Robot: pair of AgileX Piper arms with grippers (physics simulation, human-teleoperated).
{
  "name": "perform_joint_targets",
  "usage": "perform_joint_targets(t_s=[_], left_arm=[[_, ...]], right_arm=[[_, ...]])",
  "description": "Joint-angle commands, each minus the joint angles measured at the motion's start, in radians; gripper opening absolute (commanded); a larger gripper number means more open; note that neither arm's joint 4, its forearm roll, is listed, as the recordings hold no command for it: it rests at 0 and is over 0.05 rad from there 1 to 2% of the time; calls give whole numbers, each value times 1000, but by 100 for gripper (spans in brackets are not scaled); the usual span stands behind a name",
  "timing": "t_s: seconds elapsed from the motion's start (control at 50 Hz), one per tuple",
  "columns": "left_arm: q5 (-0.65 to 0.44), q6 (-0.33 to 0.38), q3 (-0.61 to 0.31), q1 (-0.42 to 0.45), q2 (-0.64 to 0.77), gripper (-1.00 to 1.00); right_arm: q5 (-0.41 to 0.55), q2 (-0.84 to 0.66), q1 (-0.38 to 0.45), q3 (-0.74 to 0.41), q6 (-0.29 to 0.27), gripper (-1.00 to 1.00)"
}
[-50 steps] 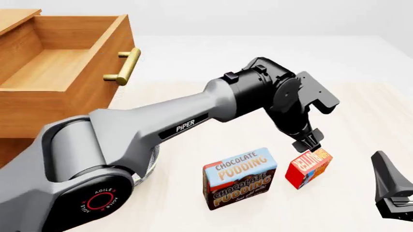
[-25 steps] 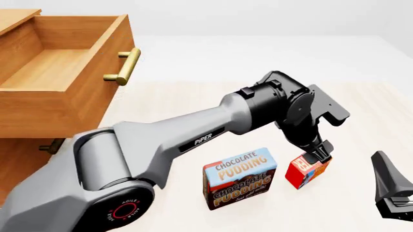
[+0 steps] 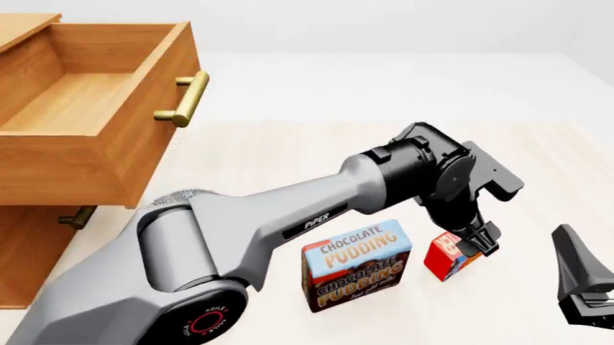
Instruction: Put the butter at the back in the top drawer of the cabinet and close it.
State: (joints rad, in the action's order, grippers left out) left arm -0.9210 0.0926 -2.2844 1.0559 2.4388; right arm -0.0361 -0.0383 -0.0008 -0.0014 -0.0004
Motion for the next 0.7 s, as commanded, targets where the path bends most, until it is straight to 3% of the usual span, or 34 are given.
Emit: perform_joint_targets(t_s=[0.02,0.7], left_arm=[[-5,-25,-20,10,29,100],[-10,-48,-47,4,85,100]], right_arm=[[0,0,0,0,0,100],[-2,-1,1,0,0,100]])
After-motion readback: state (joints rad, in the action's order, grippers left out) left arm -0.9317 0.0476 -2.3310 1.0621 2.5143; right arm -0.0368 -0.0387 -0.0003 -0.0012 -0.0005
